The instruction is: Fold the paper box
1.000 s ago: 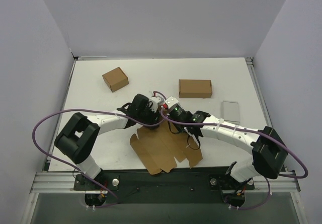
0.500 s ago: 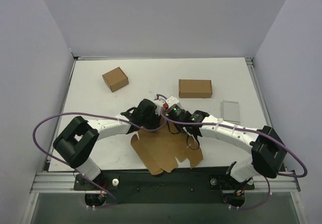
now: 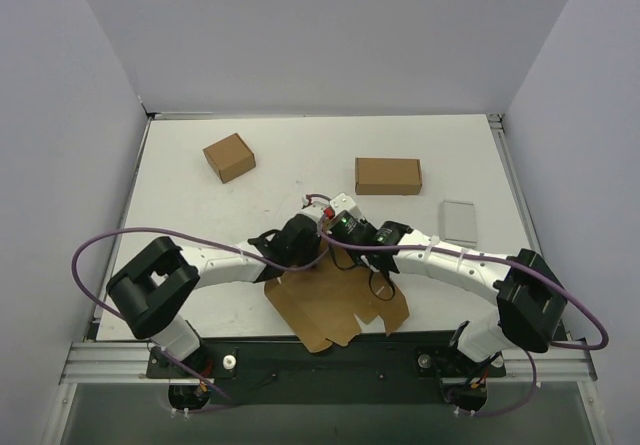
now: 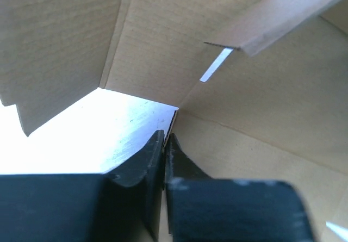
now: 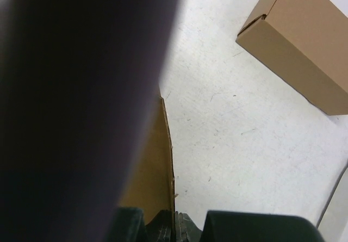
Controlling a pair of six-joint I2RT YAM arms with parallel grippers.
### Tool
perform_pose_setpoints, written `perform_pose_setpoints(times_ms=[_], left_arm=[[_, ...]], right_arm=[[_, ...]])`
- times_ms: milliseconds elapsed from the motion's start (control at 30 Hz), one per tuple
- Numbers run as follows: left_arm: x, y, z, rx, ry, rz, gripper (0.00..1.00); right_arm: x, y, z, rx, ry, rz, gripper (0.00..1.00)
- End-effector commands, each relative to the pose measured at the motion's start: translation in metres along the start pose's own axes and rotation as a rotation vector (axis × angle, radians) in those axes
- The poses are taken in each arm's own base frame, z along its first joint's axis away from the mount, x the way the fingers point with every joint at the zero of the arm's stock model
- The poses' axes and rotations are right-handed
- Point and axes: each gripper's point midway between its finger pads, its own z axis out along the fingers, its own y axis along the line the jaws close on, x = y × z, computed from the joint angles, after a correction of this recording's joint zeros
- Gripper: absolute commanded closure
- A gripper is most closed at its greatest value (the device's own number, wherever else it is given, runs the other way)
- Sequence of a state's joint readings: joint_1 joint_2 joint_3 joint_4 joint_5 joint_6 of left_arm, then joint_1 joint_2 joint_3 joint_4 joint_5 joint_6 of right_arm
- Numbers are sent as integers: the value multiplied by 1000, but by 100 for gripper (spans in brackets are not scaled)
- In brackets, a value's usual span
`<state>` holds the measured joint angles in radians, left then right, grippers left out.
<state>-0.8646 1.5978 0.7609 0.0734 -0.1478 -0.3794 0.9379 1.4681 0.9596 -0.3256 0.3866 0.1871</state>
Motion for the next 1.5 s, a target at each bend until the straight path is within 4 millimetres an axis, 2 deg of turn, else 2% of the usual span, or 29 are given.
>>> perform_pose_setpoints(times_ms=[0,33,133,200,233,267,333,400,467,500,633,667,800,900,1000,1067,1167,1200,1367,1467], left_arm=[[-28,-15,-10,-51,-168,7,96],[-27,-16,-11,-67,-177,16,99],[-21,-4,-14,-133,-211,1,100],[-23,3,-16,-164,-248,-23,100],[-18,7,-19,-178,-256,-31,100],[-19,10,-22,-192,-274,-38,100],[-18,21,-29,-233,-328,-62,100],[-21,23,-33,-243,-375,-79,100],[-18,29,-37,-276,-400,-82,100],[-22,28,-39,-275,-426,-93,100],[-20,36,-44,-311,-479,-111,100],[-16,40,-45,-323,-484,-111,100],[-15,45,-49,-315,-527,-141,100],[-13,45,-52,-295,-540,-152,100],[-14,38,-53,-248,-545,-138,100],[-15,37,-54,-238,-547,-135,100],[-15,35,-54,-226,-544,-126,100],[-15,34,-55,-222,-545,-126,100],[-15,31,-55,-199,-542,-122,100],[-16,28,-55,-185,-542,-121,100]], right_arm=[[-24,-4,-3,47,-52,90,100],[-28,-5,-6,46,-60,101,100],[-34,-10,-15,55,-71,136,88],[-37,-18,-26,67,-84,167,72],[-38,-21,-29,73,-86,181,66],[-41,-25,-34,76,-98,202,55],[-42,-36,-44,83,-102,272,47],[-46,-47,-57,73,-127,384,37],[-49,-46,-65,28,-146,473,28],[-54,-48,-72,0,-168,558,27],[-67,-22,-79,-194,-187,742,21],[-77,-16,-80,-247,-215,785,21],[-76,-8,-62,-352,-165,890,20],[-74,-21,-52,-297,-206,780,20],[-73,-31,-43,-244,-247,570,19],[-79,-35,-39,-225,-279,422,18],[-90,-41,-32,-200,-308,307,19],[-88,-41,-22,-192,-290,250,18],[-98,-38,4,-255,-265,147,21],[-98,-39,15,-280,-251,61,21]])
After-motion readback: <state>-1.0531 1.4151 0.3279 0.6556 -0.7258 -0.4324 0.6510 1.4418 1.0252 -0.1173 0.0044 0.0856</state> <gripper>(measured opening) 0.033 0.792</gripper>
